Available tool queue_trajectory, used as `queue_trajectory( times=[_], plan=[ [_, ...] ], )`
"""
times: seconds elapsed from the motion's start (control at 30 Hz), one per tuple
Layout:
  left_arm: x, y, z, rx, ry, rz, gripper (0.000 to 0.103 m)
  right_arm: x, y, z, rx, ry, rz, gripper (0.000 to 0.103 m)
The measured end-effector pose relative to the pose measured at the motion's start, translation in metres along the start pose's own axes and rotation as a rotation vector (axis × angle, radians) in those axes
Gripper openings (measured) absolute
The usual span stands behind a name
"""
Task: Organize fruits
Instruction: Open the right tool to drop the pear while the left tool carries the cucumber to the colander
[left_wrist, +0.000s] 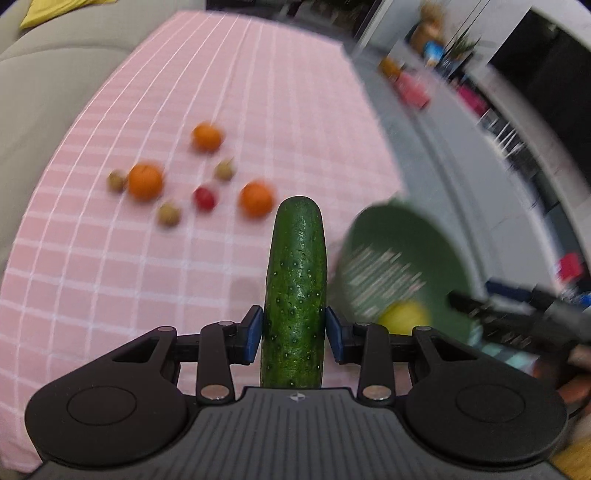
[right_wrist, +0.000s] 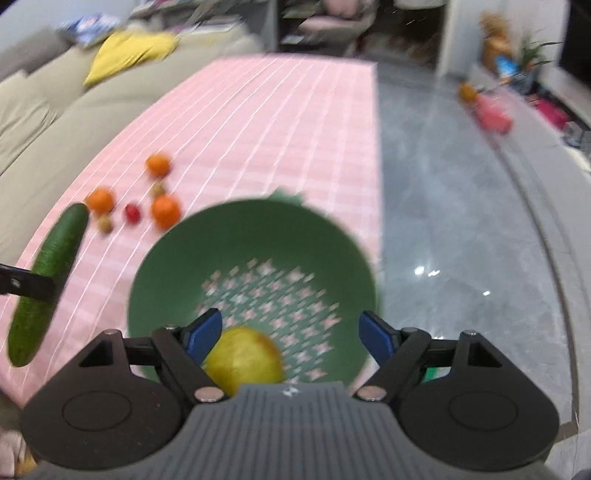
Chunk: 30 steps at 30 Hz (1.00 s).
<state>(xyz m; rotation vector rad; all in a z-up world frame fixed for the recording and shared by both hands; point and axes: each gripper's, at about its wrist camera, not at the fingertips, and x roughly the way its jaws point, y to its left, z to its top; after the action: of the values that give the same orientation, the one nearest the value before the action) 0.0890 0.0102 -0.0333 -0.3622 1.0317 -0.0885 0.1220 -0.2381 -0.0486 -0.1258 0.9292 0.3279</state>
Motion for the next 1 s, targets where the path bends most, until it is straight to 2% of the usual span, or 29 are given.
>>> queue_trajectory(
  times=[0.07,0.2,0.27,0.37,0.57,0.77,1.0],
  plan=[
    [-0.003,-0.015,0.01,0.015,-0.032,-0.033,0.041,-0.006,-0.006,0.001,0.038,-0.041,-0.059,0.078],
    [0.009,-0.044,0.029,0.038,-0.055,-0.078,0.041,-0.003,-0.016,0.001,0.094,-0.062,-0.11,0.075],
    [0.022,-0.054,0.036,0.036,-0.06,-0.1,0.041,0.002,-0.019,0.0,0.109,-0.055,-0.113,0.061],
    [0.047,-0.064,0.043,0.042,-0.031,-0.118,0.041,0.008,-0.019,-0.002,0.111,-0.044,-0.114,0.06],
    [0.087,-0.077,0.039,0.078,0.028,-0.06,0.041,0.018,-0.022,-0.006,0.118,-0.023,-0.098,0.049],
    [0.107,-0.079,0.028,0.135,0.059,-0.011,0.041,0.023,-0.025,-0.007,0.128,-0.014,-0.089,0.048],
    [0.117,-0.083,0.024,0.177,0.084,-0.001,0.042,0.024,-0.024,-0.005,0.121,-0.009,-0.082,0.048]
  ],
)
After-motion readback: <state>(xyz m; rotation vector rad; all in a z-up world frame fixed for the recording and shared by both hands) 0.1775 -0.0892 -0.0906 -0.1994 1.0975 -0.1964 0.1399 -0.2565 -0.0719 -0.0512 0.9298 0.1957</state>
